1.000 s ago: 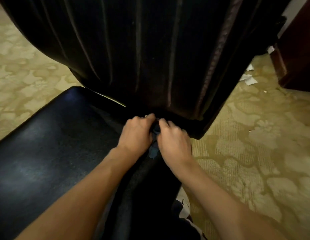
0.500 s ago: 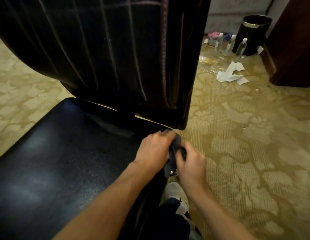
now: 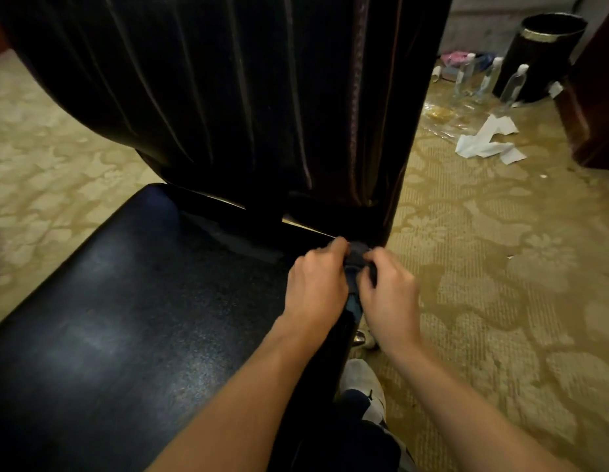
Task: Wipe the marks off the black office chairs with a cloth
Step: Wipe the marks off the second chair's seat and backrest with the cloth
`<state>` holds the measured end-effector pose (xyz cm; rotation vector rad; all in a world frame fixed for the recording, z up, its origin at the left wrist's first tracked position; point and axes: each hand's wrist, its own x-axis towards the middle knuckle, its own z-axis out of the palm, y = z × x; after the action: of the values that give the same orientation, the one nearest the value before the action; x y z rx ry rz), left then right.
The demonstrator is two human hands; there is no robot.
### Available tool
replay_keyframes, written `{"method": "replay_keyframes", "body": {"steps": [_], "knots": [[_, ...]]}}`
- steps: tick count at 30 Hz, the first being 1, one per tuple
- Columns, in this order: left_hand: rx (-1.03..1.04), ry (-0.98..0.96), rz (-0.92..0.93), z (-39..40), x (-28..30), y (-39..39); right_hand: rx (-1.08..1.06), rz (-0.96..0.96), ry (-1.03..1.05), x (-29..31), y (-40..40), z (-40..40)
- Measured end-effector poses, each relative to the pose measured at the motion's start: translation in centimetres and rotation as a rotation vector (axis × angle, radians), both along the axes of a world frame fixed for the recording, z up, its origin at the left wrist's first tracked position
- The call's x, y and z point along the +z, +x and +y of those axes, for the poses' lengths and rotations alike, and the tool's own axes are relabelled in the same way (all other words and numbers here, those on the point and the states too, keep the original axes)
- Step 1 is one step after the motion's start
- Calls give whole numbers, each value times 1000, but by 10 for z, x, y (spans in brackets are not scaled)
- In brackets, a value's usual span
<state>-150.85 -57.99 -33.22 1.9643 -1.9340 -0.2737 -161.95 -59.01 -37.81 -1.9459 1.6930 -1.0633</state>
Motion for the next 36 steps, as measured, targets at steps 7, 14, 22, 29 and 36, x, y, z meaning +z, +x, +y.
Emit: {"method": "replay_keyframes", "body": {"steps": [7, 14, 22, 29, 36], "knots": [[116, 21, -160, -15, 7, 39, 145, 290, -87, 15, 38, -19], [178, 33, -249, -56, 9, 114, 241, 386, -32, 34, 116, -61], [289, -81, -254, -53, 1, 187, 385, 332, -43, 34, 191, -78], [170, -134, -229, -18, -9, 136, 410, 298, -143, 18, 131, -66], [50, -230, -278, 0, -14, 111, 357, 372, -172, 20, 82, -34]]}}
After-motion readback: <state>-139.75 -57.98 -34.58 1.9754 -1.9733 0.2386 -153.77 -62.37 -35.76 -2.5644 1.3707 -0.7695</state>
